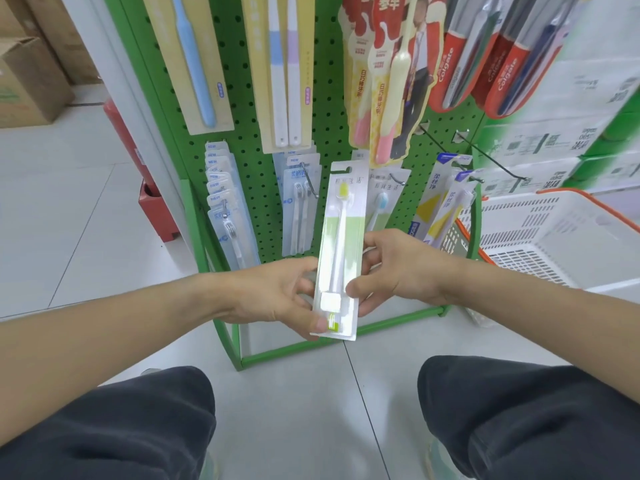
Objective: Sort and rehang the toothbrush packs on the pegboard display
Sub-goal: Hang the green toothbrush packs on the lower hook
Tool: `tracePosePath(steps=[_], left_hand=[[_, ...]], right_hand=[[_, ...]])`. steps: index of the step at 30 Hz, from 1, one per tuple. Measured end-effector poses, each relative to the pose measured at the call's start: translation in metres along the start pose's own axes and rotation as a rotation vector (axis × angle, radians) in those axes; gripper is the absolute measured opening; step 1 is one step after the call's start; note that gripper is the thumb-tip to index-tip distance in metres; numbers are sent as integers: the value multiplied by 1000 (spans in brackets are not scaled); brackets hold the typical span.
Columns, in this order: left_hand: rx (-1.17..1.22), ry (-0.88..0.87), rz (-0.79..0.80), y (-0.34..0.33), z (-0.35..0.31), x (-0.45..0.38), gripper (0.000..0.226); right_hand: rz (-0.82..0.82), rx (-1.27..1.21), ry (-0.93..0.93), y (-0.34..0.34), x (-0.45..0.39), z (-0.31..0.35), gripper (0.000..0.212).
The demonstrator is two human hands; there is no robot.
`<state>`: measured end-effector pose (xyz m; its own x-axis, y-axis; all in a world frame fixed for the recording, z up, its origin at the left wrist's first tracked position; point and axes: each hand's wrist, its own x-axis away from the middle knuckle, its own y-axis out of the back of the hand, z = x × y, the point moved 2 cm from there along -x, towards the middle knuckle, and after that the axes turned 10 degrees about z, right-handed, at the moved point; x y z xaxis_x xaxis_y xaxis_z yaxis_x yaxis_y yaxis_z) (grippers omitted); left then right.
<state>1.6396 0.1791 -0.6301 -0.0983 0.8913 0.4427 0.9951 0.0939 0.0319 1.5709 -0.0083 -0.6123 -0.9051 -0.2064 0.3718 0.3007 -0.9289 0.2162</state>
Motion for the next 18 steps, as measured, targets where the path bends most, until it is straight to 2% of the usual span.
tracePosePath(steps=[2, 5, 9, 12, 15, 18], left_hand=[[0, 29, -89, -3, -3, 1, 68], [-112, 120, -225, -5, -6, 2, 58], [-186, 325, -332, -1, -4, 5, 75], [-143, 301, -325, -2, -3, 5, 60], [-82, 241, -322, 1, 4, 5, 38], [-33, 202, -286, 5, 10, 6, 34]], right_hand=[[-11, 3, -2, -5, -2, 0, 38], [4, 48, -8, -11, -5, -1, 41], [6, 55, -44, -15, -8, -4, 41], [30, 12, -58, -18, -9, -4, 41], [63, -46, -82, -21, -9, -2, 51], [68, -24, -125, -22, -14, -6, 65]])
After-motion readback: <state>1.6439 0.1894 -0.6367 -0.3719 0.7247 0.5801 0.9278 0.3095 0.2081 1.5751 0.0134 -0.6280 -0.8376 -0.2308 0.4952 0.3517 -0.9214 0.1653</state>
